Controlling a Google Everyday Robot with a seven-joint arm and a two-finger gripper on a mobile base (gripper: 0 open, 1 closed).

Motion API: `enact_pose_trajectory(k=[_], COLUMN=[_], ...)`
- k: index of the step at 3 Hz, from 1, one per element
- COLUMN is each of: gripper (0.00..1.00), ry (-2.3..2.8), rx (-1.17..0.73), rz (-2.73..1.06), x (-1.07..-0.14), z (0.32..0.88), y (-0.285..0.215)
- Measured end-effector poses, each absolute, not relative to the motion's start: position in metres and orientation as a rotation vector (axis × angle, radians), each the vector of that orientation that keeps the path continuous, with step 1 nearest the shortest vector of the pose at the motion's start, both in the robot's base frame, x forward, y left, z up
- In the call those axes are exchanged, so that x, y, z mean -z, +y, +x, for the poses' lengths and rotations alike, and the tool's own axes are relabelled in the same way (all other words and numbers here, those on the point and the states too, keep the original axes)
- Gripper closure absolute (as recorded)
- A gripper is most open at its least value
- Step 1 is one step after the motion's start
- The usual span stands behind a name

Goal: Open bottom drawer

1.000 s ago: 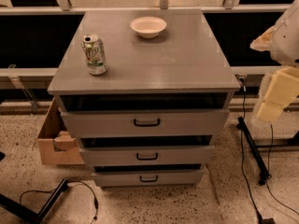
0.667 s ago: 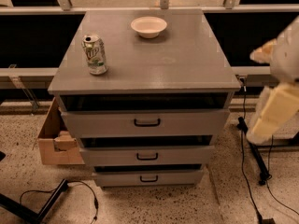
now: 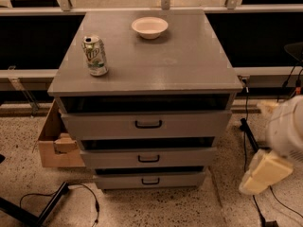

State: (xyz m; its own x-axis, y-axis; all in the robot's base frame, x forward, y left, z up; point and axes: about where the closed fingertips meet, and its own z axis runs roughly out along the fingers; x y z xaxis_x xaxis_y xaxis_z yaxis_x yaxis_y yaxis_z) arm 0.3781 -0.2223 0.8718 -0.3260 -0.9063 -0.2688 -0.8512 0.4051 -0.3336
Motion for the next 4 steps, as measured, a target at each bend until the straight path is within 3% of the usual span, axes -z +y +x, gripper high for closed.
enact_pose_trajectory(k=[2, 4], gripper=[0.0, 0.0], ry=[2.431, 2.494], rx=[0.167, 0.216], rz=[-1.621, -1.619], x=[-0.695, -0.672], z=[0.358, 0.359], y=[-0.235, -0.247])
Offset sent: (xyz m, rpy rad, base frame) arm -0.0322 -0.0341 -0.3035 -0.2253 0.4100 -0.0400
